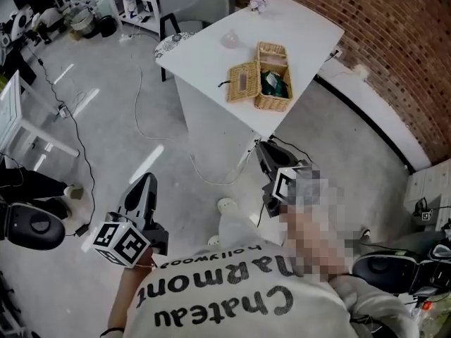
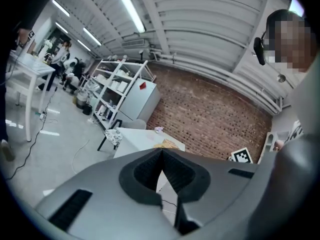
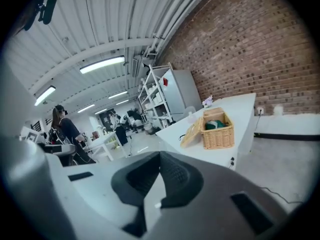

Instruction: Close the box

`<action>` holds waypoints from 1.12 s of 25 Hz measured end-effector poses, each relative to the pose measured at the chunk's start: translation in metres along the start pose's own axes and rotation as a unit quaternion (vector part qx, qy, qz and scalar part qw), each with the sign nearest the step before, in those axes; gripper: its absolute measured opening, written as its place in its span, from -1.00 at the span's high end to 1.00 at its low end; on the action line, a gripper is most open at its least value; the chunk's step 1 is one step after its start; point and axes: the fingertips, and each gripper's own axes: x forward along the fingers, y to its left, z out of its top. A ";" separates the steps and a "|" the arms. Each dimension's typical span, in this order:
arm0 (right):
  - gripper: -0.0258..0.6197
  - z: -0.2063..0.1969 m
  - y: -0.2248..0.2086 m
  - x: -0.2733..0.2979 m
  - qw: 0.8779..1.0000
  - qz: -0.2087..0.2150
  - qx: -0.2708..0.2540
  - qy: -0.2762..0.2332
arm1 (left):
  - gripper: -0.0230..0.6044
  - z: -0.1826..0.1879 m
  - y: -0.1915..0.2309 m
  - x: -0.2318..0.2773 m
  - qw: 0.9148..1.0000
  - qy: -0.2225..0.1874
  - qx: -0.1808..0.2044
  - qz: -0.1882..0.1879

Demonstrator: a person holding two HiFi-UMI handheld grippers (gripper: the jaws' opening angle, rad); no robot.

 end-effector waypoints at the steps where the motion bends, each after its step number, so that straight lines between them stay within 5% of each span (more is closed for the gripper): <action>1: 0.91 0.001 -0.002 0.008 1.000 0.004 -0.002 0.002 | 0.93 0.001 0.004 0.000 1.000 -0.003 -0.002 0.008; 6: 0.90 0.022 -0.027 0.056 0.997 -0.005 -0.073 0.011 | 0.93 0.003 0.022 0.010 0.999 -0.019 -0.007 0.045; 10: 0.65 0.040 -0.040 0.098 0.988 -0.007 -0.147 0.036 | 0.93 0.007 0.036 0.016 0.996 -0.035 -0.027 0.080; 18: 0.32 0.053 -0.063 0.174 0.946 -0.015 -0.299 0.121 | 0.93 0.009 0.067 0.019 0.987 -0.054 -0.058 0.141; 24: 0.11 0.033 -0.058 0.218 0.880 0.030 -0.435 0.187 | 0.93 0.004 0.084 0.015 0.977 -0.067 -0.083 0.184; 28: 0.13 0.012 -0.056 0.237 0.805 0.047 -0.543 0.235 | 0.93 0.005 0.092 0.012 0.973 -0.076 -0.086 0.199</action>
